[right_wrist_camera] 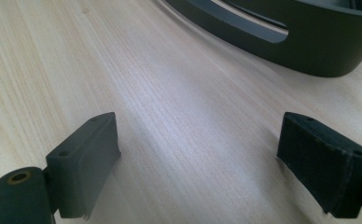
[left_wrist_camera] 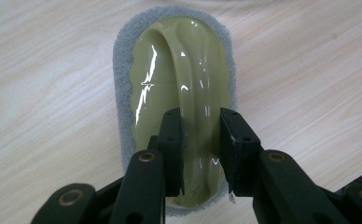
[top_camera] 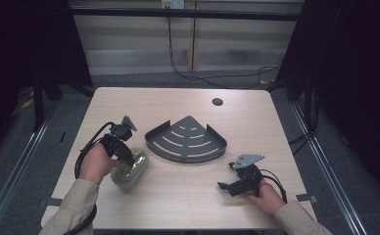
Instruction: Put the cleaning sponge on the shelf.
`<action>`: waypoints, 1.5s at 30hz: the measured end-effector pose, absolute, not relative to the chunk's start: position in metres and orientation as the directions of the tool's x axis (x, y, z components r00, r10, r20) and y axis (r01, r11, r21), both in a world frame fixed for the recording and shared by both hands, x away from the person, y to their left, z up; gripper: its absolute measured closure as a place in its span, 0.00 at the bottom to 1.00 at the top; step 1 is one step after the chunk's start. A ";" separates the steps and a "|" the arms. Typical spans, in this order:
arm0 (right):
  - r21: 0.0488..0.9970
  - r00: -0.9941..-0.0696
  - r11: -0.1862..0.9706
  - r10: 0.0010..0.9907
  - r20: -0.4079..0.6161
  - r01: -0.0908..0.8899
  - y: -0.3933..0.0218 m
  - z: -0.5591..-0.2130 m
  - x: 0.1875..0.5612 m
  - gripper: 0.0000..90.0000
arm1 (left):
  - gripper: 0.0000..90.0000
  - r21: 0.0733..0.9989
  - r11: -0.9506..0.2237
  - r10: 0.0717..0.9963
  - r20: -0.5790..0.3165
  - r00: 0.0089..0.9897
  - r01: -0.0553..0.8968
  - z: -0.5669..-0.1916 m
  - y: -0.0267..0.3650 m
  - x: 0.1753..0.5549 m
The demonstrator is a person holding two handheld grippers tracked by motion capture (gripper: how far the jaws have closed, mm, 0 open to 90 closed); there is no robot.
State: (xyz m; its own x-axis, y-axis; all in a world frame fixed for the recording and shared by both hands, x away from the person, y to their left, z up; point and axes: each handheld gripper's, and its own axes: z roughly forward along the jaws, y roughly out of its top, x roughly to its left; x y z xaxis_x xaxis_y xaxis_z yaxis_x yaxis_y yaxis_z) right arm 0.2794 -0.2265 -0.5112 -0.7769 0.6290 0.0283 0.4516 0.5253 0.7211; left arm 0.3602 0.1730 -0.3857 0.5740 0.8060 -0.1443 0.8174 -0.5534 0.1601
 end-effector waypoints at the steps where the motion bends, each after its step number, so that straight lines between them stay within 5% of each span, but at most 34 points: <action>1: 0.721 -0.777 0.525 0.629 0.028 0.451 -0.227 -0.511 0.279 0.13 | 0.80 0.160 -0.556 0.804 -0.145 0.577 0.816 -0.385 0.173 0.361; 45: 0.720 -0.778 0.527 0.628 0.029 0.452 -0.227 -0.511 0.279 0.13 | 0.80 0.230 -0.606 0.751 -0.149 0.643 0.762 -0.334 0.136 0.399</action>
